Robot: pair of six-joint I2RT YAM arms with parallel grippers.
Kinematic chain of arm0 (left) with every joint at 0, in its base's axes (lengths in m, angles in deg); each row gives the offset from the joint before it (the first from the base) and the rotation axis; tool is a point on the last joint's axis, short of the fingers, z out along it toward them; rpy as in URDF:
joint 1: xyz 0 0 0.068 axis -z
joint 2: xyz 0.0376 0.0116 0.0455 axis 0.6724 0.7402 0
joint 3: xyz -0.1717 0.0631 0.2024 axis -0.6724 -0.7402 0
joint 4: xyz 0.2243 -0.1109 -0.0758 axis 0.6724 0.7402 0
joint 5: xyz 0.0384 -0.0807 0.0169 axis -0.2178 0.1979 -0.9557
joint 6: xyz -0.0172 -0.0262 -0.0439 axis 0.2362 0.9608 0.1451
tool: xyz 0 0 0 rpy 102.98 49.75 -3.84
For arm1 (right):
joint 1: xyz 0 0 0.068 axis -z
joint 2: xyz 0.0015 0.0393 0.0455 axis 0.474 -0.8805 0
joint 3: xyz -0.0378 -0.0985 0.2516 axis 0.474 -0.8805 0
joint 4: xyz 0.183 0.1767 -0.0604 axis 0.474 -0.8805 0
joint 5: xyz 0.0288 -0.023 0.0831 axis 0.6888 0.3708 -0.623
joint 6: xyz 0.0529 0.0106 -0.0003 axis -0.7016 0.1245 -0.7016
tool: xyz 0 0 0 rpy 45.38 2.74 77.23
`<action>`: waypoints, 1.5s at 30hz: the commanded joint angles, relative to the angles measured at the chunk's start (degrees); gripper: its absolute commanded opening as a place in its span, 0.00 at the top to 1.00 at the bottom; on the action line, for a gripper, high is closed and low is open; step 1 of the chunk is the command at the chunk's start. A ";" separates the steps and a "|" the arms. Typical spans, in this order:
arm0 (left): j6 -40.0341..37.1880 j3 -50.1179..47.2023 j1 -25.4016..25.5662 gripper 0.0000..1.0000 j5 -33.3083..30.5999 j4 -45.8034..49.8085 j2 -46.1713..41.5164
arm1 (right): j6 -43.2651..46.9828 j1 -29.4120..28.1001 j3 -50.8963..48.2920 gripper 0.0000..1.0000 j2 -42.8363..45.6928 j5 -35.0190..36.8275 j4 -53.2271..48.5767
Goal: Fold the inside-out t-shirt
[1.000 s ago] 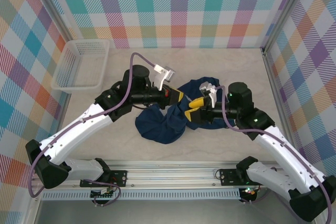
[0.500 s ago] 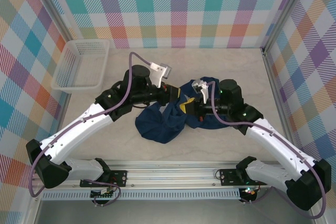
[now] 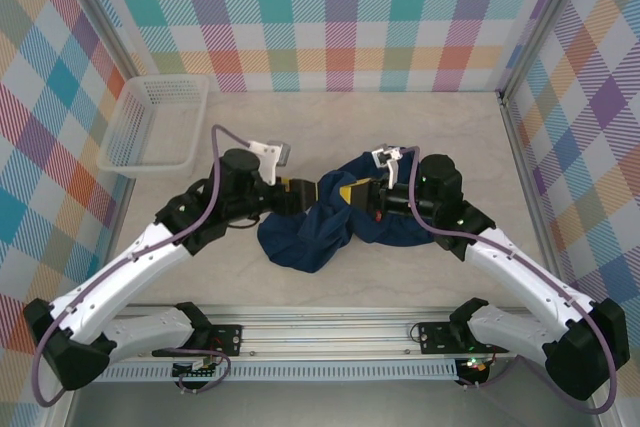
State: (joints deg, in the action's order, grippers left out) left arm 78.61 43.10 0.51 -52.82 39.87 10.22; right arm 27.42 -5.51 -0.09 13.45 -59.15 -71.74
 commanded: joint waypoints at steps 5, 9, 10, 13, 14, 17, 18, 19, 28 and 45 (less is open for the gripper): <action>7.63 -5.08 2.38 0.43 7.25 -6.43 0.50 | -2.50 -0.32 -0.54 1.00 -0.06 2.39 5.19; 8.62 -4.66 2.78 0.48 10.37 -12.16 3.70 | -2.42 -0.30 -0.63 1.00 -0.07 2.26 5.06; 8.61 -4.29 2.84 0.49 10.44 -12.44 4.54 | -2.41 -0.30 -0.71 1.00 0.02 2.30 4.90; 8.23 -3.36 2.93 0.53 10.07 -12.61 6.38 | -2.26 -0.30 -0.89 1.00 0.50 2.50 4.61; 8.20 -3.14 2.91 0.54 9.43 -12.26 6.80 | -2.06 -0.30 -0.92 1.00 0.64 2.64 4.51; 7.69 -2.41 2.86 0.59 7.97 -11.31 8.11 | -1.77 -0.30 -0.89 1.00 1.06 2.67 4.14; 7.55 -2.22 2.87 0.61 7.74 -11.23 8.42 | -1.62 -0.30 -0.82 1.00 1.16 2.64 4.08; 7.34 -1.99 2.85 0.65 7.53 -11.16 8.74 | -1.47 -0.30 -0.81 1.00 1.17 2.67 3.85; 2.40 -0.34 2.00 0.90 7.01 -8.39 4.94 | 4.15 -0.30 -0.63 1.00 4.44 9.49 -4.13; 6.09 -5.34 -9.98 0.97 23.66 -13.65 -5.93 | 11.70 0.05 1.71 1.00 6.39 10.41 -10.88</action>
State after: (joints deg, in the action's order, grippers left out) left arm 81.87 39.13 -7.43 -31.75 28.83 5.63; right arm 37.38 -5.51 -0.48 18.63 -46.45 -82.71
